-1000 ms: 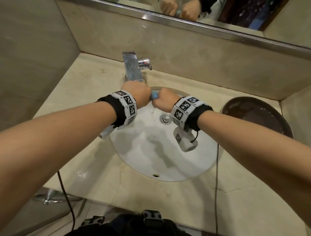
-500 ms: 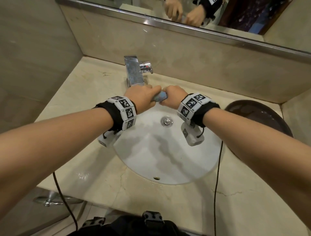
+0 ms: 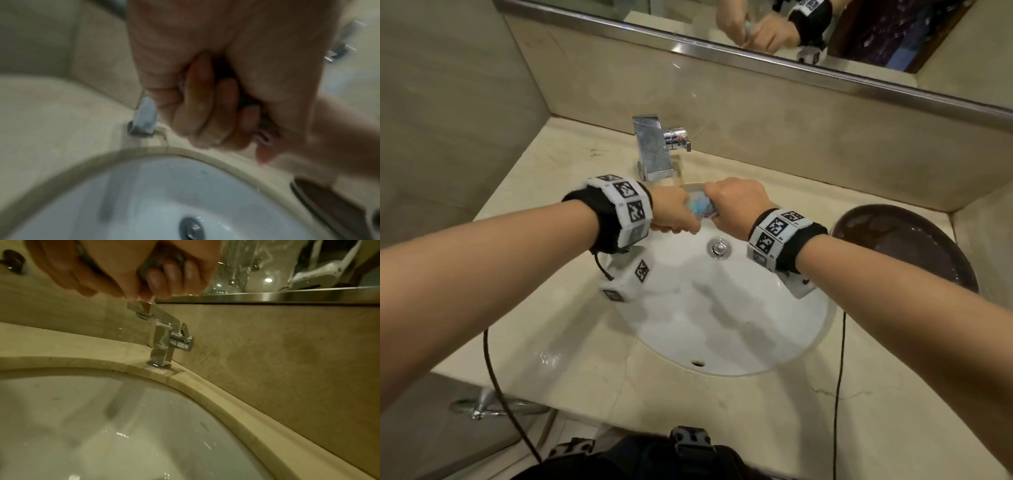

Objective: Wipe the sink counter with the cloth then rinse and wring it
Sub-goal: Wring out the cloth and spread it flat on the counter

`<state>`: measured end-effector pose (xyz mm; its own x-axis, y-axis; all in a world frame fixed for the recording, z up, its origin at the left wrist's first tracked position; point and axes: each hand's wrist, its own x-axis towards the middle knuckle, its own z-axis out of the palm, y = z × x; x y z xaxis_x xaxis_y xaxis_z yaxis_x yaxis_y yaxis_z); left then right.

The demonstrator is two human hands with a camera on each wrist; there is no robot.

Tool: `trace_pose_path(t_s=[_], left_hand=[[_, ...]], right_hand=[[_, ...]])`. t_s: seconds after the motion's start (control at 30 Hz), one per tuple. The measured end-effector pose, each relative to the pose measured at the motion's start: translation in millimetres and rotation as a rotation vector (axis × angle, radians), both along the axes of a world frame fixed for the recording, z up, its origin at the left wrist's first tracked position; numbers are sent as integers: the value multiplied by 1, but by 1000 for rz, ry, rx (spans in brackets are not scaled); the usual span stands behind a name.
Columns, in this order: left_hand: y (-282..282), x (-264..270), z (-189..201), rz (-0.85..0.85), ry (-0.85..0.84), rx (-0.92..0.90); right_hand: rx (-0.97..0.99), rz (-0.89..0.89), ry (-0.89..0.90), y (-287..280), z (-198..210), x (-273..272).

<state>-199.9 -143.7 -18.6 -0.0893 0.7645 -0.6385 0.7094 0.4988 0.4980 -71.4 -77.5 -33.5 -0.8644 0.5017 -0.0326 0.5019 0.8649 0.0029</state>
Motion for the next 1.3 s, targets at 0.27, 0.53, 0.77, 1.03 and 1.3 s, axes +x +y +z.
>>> trace_pose_path(t_s=[0.27, 0.53, 0.77, 1.03, 1.3], left_hand=[[1, 0, -7, -233, 731, 275], [-3, 1, -7, -454, 875, 174], [-10, -14, -24, -331, 640, 315], [-32, -30, -24, 10, 287, 454], [-85, -53, -41, 363, 81, 593]], right_hand=[[-194, -233, -65, -13, 5, -14], [-600, -351, 13, -21, -18, -18], [-469, -255, -9, -15, -22, -12], [-525, -279, 106, -10, -33, -24], [-462, -103, 68, -34, -37, -36]])
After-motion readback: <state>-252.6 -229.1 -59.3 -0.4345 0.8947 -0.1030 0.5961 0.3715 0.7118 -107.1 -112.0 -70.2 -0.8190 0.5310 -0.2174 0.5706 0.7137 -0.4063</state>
